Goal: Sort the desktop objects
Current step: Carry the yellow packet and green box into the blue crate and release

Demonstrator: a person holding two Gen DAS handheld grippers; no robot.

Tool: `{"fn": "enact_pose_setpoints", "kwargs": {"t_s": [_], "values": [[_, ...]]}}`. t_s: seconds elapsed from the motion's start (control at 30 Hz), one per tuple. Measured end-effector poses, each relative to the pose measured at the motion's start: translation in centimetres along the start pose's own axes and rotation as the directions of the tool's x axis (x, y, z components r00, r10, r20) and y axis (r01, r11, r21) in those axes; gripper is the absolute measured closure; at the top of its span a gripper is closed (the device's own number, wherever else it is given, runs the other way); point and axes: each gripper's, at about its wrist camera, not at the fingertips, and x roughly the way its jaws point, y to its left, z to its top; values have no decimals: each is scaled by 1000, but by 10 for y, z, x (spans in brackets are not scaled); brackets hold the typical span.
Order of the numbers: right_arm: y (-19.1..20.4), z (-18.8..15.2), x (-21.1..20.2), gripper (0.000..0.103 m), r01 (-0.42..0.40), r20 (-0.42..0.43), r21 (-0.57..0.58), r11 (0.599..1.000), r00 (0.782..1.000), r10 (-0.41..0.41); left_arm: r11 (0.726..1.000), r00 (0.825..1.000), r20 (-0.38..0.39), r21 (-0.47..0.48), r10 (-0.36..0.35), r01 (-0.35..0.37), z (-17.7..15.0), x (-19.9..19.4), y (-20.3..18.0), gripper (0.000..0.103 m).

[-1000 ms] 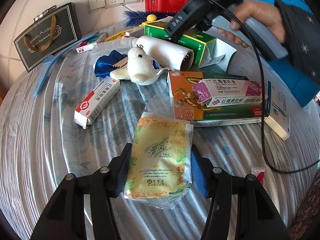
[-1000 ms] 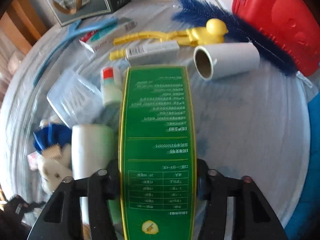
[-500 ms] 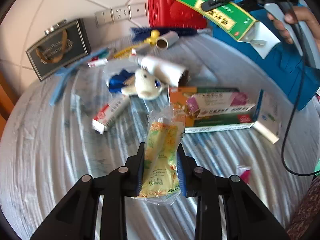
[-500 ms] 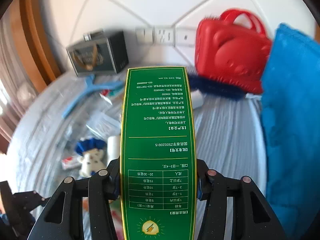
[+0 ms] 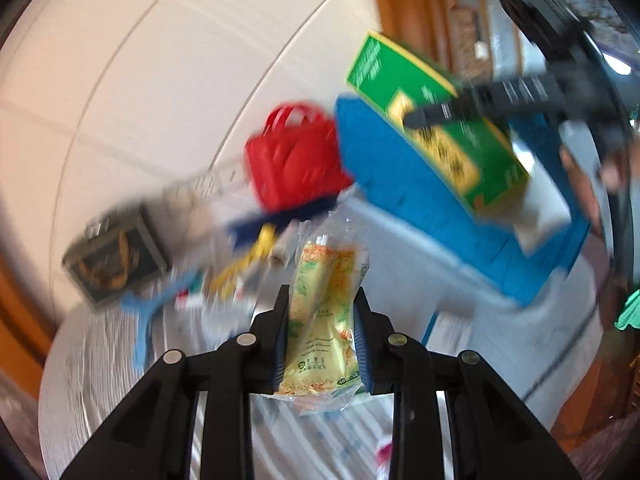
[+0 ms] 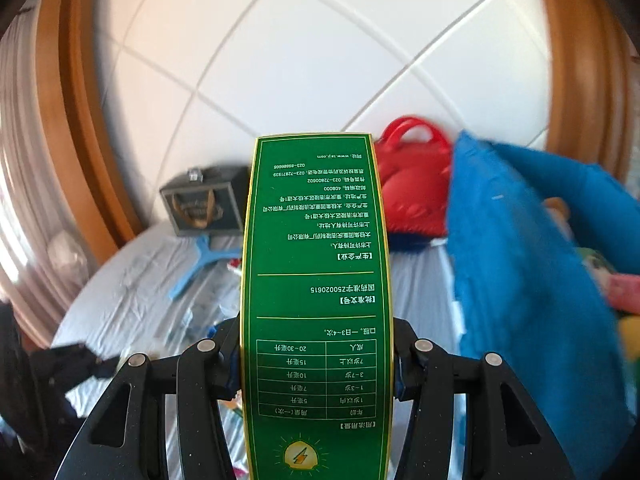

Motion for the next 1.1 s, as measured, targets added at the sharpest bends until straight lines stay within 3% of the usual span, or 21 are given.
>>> {"fn": "enact_pose_setpoints", "kwargs": {"t_s": [0.13, 0.27, 0.47, 0.67, 0.93, 1.0, 1.1], "values": [[-11, -3, -58, 52, 63, 77, 30, 998, 995, -66, 997, 993, 93, 22, -73, 71, 57, -6, -29, 76], [-36, 0, -119, 52, 129, 168, 79, 988, 976, -141, 992, 980, 161, 59, -116, 108, 117, -4, -80, 76], [-114, 15, -189, 52, 222, 258, 164, 961, 931, -259, 990, 974, 176, 39, -139, 134, 186, 22, -159, 76], [-197, 14, -218, 52, 262, 239, 204, 943, 921, -308, 996, 974, 208, 30, -87, 83, 231, 43, -231, 76], [-288, 11, -207, 52, 255, 165, 227, 940, 941, -296, 1000, 987, 157, -22, 19, -16, 259, 76, -279, 74], [-304, 6, -203, 52, 254, 149, 241, 937, 944, -294, 999, 990, 138, -25, 38, -35, 264, 84, -286, 70], [-323, 6, -194, 51, 267, 135, 252, 930, 942, -307, 996, 989, 120, -34, 82, -79, 272, 96, -291, 48]]}}
